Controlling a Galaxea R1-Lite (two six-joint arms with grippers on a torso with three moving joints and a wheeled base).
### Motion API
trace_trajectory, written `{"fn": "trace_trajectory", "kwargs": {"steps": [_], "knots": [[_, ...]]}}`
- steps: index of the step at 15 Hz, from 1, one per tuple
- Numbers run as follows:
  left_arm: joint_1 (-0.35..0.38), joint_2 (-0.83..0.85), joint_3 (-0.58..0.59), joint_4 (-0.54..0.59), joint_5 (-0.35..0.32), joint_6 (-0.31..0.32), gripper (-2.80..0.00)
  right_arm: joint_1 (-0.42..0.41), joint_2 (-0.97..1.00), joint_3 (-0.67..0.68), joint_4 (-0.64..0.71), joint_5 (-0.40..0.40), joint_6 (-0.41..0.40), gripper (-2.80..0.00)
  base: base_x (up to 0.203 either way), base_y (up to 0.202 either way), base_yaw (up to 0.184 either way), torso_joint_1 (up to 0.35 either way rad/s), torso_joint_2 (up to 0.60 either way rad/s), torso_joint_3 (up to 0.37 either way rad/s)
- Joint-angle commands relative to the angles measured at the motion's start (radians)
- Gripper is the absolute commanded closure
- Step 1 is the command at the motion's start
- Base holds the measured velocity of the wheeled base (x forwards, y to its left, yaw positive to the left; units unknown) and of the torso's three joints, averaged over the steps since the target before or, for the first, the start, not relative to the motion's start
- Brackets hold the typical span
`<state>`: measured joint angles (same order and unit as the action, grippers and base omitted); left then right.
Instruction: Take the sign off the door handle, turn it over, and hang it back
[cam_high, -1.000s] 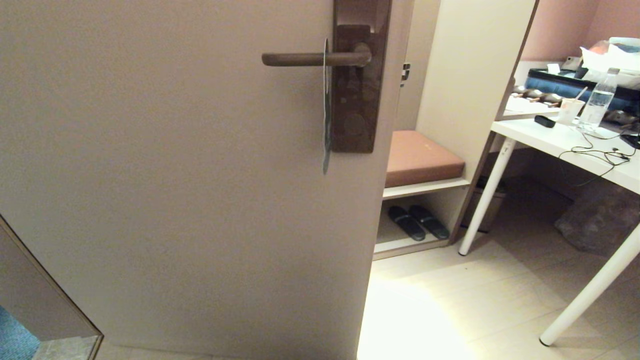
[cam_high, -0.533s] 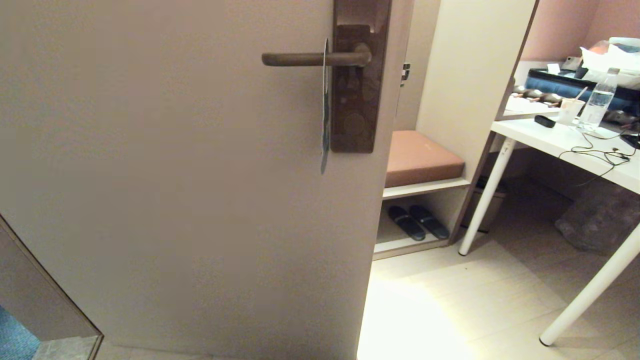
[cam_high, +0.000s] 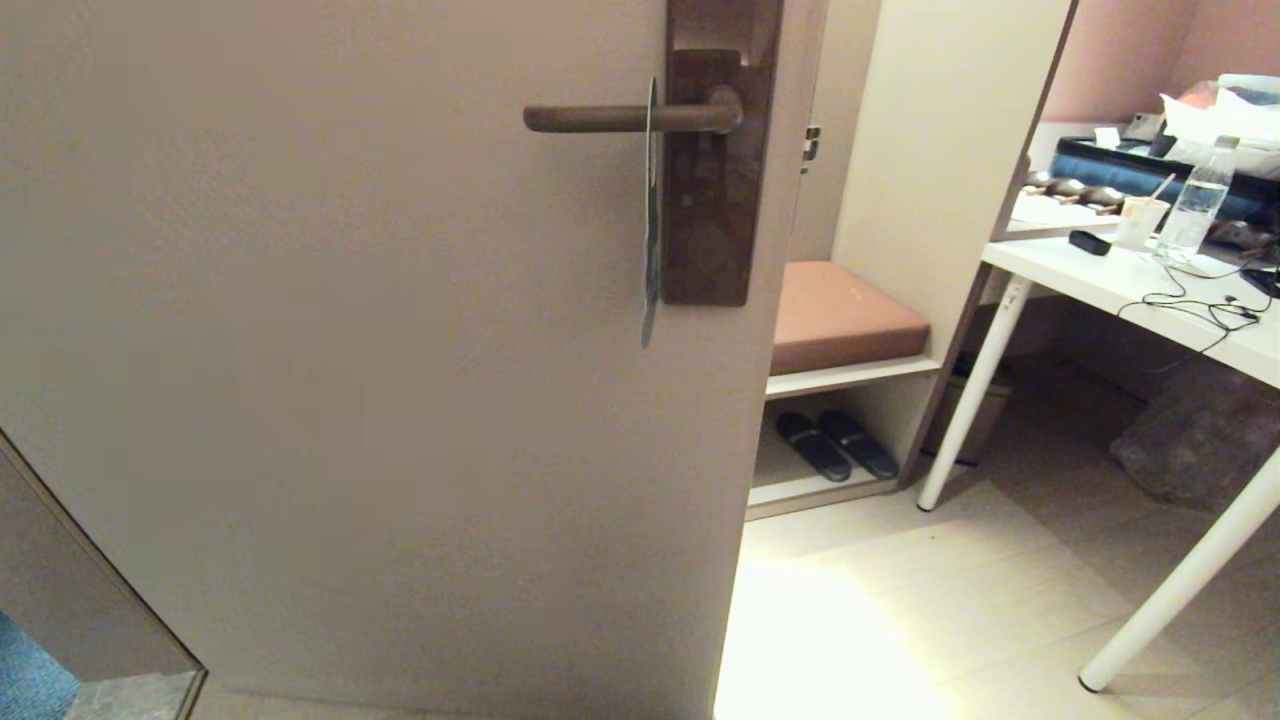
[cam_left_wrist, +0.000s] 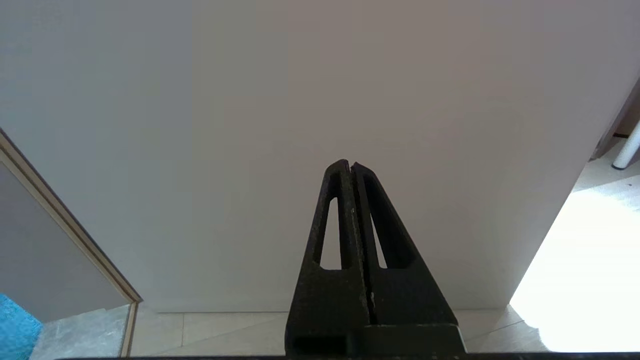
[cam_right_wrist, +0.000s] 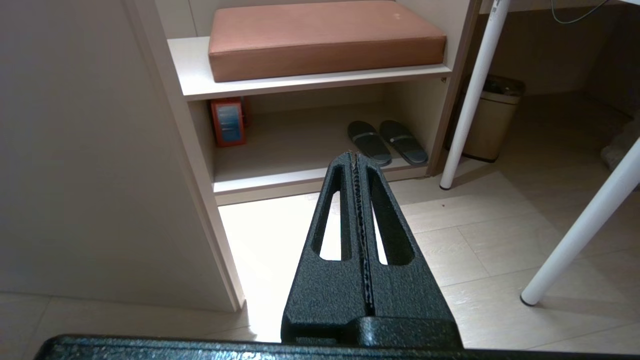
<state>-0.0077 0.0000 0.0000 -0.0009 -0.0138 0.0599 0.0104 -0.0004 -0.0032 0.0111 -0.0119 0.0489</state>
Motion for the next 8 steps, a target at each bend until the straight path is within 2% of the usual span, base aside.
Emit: {"fn": "trace_trajectory", "kwargs": {"steps": [1, 3, 8], "knots": [[0.000, 0.000, 0.000, -0.003, -0.002, 0.014, 0.00, 0.000, 0.000, 0.000, 0.000, 0.000, 0.000, 0.00, 0.000, 0.000, 0.000, 0.000, 0.00, 0.000], [0.000, 0.000, 0.000, -0.007, -0.002, 0.025, 0.00, 0.000, 0.000, -0.001, 0.001, 0.000, 0.000, 0.00, 0.000, 0.000, 0.000, 0.000, 0.00, 0.000], [0.000, 0.000, 0.000, 0.002, 0.005, 0.003, 0.00, 0.000, 0.000, -0.001, 0.000, 0.000, -0.001, 0.00, 0.000, 0.000, 0.000, 0.000, 0.00, 0.000]]}}
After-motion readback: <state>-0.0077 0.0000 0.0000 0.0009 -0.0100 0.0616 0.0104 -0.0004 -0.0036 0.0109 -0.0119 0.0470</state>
